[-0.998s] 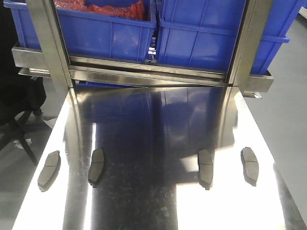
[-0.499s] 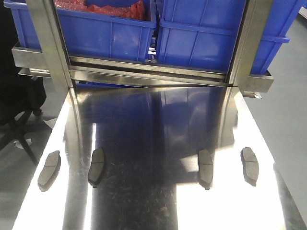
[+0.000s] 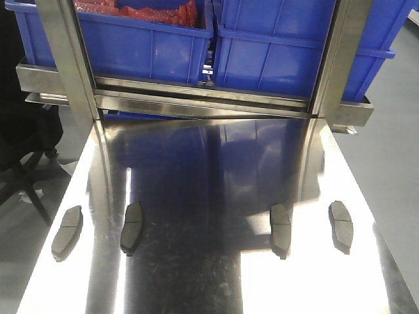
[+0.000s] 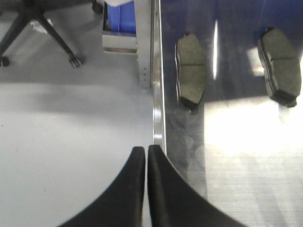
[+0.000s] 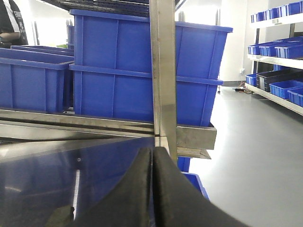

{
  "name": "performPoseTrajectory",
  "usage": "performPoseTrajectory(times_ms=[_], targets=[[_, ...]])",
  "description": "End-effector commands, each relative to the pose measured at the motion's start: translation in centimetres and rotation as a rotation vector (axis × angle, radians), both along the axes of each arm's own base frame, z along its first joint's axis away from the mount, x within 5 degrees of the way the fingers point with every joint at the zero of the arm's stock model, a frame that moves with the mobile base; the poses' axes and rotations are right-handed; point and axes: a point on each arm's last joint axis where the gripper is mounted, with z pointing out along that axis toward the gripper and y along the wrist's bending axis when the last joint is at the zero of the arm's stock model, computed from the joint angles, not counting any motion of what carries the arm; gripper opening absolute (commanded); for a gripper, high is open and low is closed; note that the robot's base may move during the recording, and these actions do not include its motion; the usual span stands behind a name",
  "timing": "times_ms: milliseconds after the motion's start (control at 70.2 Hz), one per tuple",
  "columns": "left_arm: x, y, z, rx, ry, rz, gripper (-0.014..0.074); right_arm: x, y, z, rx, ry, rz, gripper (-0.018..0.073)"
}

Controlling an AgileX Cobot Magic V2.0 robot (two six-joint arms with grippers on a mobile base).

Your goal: Move and align brake pads A on conveyor

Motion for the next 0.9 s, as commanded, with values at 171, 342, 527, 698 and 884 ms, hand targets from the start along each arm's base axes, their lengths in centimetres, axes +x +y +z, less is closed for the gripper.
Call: performPoseTrajectory(times_ms=[171, 342, 527, 698, 884], targets=[[0.50, -0.03, 1.26, -0.010, -0.071, 0.007, -0.0006, -0.11, 0.08, 0.50, -0.013, -0.073, 0.007, -0.0009], [0.65, -0.04, 1.43, -0.013, -0.096, 0.009, -0.0006, -0.11, 0.08, 0.50, -0.013, -0.073, 0.007, -0.0009], [0.41, -0.29, 1.13, -0.052, -0.051, 0.011, -0.0003, -0.11, 0.08, 0.50, -0.013, -0.073, 0.007, -0.0009], [0.52, -0.27, 1.27, -0.027, -0.073, -0.013, 0.0060, -0.11, 0.08, 0.50, -0.013, -0.073, 0.007, -0.0009], [0.56, -0.36, 1.31, -0.041, -0.078, -0.013, 0.0258, -0.11, 0.08, 0.50, -0.013, -0.073, 0.007, -0.0009]])
